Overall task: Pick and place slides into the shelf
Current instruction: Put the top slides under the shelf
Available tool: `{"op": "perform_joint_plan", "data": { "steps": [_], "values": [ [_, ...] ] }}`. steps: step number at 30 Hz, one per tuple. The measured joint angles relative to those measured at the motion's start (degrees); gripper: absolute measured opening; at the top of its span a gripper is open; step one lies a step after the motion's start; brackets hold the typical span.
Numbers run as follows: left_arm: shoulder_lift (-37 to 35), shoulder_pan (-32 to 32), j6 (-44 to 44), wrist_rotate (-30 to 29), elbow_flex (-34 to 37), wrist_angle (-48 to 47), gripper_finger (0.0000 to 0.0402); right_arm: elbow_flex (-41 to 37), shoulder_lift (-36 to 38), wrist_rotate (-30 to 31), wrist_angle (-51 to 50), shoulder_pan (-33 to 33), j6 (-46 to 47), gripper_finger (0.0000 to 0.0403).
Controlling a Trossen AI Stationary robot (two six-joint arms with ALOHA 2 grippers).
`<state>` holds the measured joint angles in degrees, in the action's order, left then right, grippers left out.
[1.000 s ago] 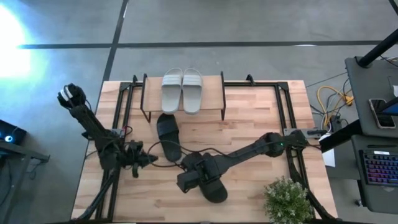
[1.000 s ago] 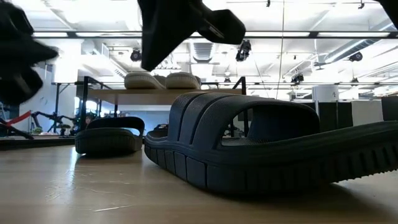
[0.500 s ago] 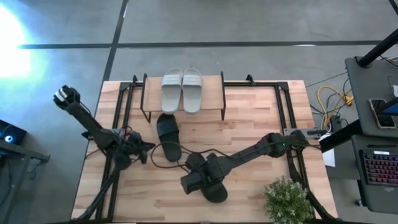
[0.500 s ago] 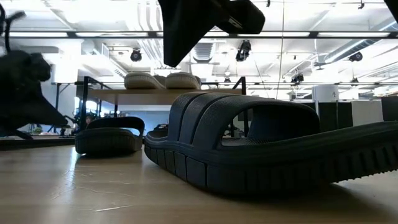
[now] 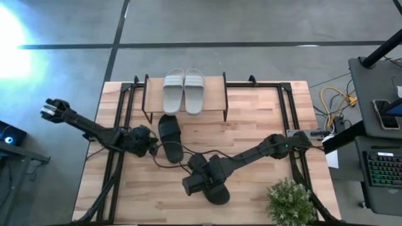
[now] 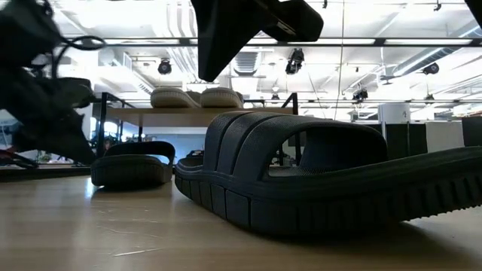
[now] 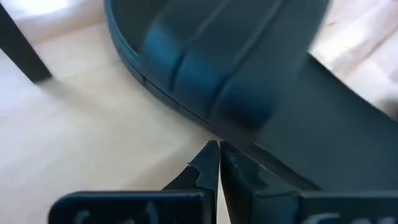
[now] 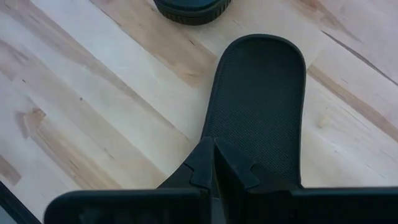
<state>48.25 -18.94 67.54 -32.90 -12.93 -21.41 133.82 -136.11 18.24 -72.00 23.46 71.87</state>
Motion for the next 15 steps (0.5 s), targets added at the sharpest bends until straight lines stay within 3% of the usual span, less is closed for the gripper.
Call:
{"op": "perform_joint_plan", "data": {
  "steps": [9, 15],
  "values": [
    [4.07, 11.67, -15.02, 7.12, 0.47, 12.26, 0.0, 0.0, 0.0, 0.02, -0.07, 0.22, 0.16, 0.0009],
    [9.72, 15.3, -18.59, 8.98, -0.18, 15.3, 0.0, 0.0, 0.0, 0.8, -0.29, 0.28, 0.11, 0.0009]
  ]
}}
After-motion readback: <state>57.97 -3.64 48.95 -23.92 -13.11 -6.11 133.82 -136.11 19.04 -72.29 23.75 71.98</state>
